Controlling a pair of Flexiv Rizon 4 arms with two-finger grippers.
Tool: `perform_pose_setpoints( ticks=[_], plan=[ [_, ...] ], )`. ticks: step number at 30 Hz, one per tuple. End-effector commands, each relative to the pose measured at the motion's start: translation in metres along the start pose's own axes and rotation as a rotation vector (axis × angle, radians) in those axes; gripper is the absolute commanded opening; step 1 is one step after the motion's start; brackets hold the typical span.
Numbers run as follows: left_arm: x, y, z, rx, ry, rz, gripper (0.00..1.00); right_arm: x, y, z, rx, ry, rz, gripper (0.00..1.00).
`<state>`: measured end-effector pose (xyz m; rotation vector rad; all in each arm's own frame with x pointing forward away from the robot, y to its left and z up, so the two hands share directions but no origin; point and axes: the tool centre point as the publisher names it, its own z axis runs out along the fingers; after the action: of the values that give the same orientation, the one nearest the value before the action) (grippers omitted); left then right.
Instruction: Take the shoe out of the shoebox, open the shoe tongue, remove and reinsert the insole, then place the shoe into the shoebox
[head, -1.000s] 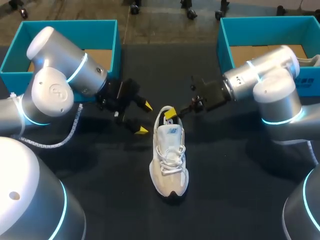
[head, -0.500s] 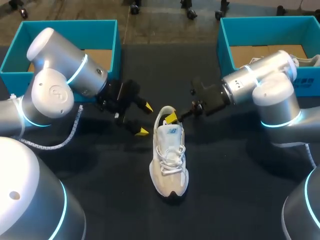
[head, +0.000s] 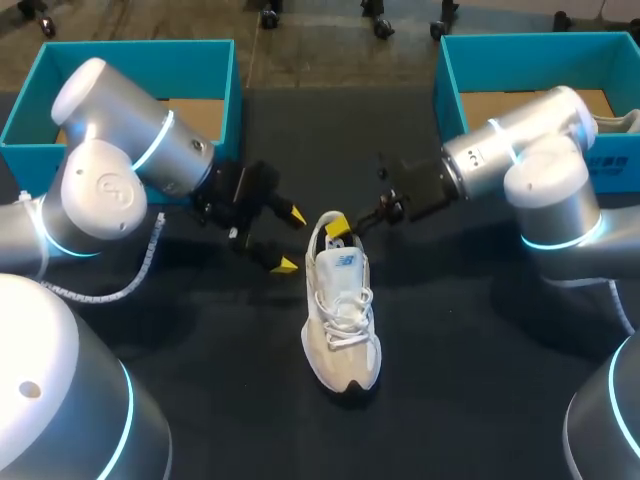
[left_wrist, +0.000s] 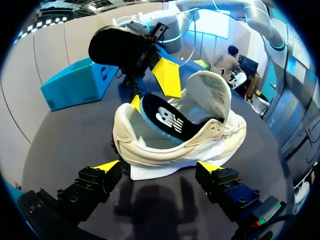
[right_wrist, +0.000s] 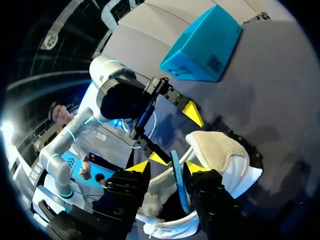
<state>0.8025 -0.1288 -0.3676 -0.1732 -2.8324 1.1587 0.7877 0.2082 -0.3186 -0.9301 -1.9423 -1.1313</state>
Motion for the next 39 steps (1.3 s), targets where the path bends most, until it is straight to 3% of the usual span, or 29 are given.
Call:
perform_pose_setpoints(
  ticks=[1,6,19,29,39],
  plan=[
    [0.004,0.002,0.0,0.004,-0.006,-0.001,1.0,0.003,0.001,0.002,0.0,-0.004,-0.003,0.44],
    [0.005,0.002,-0.001,0.005,-0.007,-0.001,1.0,0.006,0.005,0.002,0.006,-0.011,-0.016,0.48],
    [0.009,0.001,-0.008,0.006,-0.01,0.007,1.0,0.007,0.026,-0.006,0.029,-0.039,-0.073,0.47],
    [0.015,0.0,-0.012,0.002,-0.012,0.013,1.0,0.021,0.046,-0.03,-0.016,-0.122,-0.129,0.48],
    [0.02,-0.008,-0.033,-0.019,-0.018,0.03,1.0,0.027,0.044,-0.047,-0.101,-0.132,-0.104,0.47]
  ],
)
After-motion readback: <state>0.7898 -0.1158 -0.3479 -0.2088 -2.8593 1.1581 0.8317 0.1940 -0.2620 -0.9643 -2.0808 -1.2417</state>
